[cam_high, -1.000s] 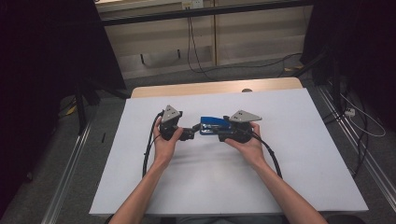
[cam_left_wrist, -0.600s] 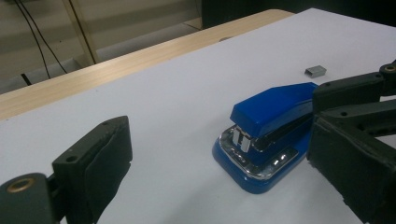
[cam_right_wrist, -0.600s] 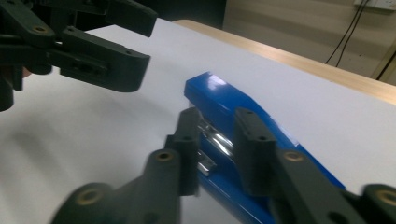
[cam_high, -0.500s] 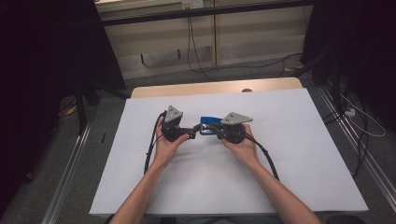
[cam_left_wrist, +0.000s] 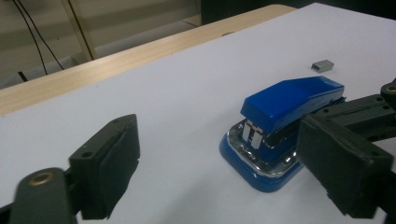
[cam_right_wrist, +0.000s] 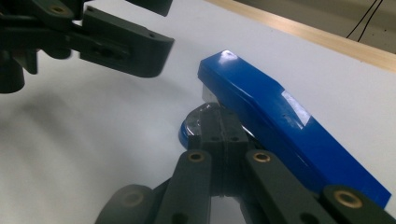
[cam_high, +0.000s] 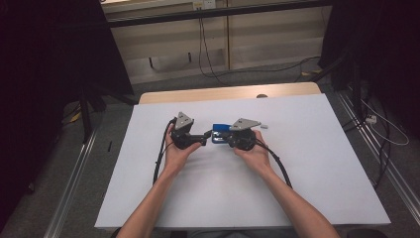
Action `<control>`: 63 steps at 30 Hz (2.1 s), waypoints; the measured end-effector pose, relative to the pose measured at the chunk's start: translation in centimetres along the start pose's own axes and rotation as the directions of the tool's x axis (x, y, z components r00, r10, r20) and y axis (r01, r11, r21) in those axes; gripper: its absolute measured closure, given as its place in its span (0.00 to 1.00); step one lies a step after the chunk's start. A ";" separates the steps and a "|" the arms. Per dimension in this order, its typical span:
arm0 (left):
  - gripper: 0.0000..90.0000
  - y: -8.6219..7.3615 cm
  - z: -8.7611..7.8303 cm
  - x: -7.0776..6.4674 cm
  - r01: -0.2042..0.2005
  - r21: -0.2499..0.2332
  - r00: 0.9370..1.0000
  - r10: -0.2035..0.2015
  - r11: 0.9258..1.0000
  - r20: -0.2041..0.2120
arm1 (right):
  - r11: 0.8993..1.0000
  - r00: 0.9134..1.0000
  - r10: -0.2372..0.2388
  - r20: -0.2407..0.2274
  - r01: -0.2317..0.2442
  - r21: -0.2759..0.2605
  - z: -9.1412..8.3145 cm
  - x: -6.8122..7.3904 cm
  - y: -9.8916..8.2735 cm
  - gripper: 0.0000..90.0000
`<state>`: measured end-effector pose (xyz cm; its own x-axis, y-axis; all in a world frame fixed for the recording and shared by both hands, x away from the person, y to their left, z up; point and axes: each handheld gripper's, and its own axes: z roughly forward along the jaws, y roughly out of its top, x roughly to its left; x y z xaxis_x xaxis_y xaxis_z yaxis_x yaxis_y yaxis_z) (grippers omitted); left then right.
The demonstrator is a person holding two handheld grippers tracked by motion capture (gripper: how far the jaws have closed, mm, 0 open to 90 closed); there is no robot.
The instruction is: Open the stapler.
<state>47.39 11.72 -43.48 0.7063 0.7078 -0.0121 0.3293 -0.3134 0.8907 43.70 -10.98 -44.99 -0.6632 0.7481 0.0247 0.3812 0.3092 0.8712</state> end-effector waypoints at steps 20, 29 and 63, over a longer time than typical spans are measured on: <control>0.62 -0.6 0.9 -0.6 -0.023 0.061 0.999 0.021 0.998 0.031 | 0.997 1.000 -0.012 0.025 0.010 0.072 1.1 -0.3 0.0 1.00; 0.86 -0.6 1.3 -1.1 -0.065 0.092 0.998 0.064 0.994 0.009 | 0.997 1.000 -0.017 0.022 0.016 0.073 1.1 -0.3 0.0 1.00; 1.00 -0.3 2.2 -2.2 -0.054 0.098 0.999 0.055 0.994 -0.003 | 0.997 1.000 -0.011 0.024 0.009 0.074 1.2 -0.3 0.0 1.00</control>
<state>47.07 8.87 -44.69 0.7213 0.6916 0.0380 0.3503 -0.4116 0.8414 44.63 -10.54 -45.60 -0.6515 0.7586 0.0029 0.4215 0.3588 0.8329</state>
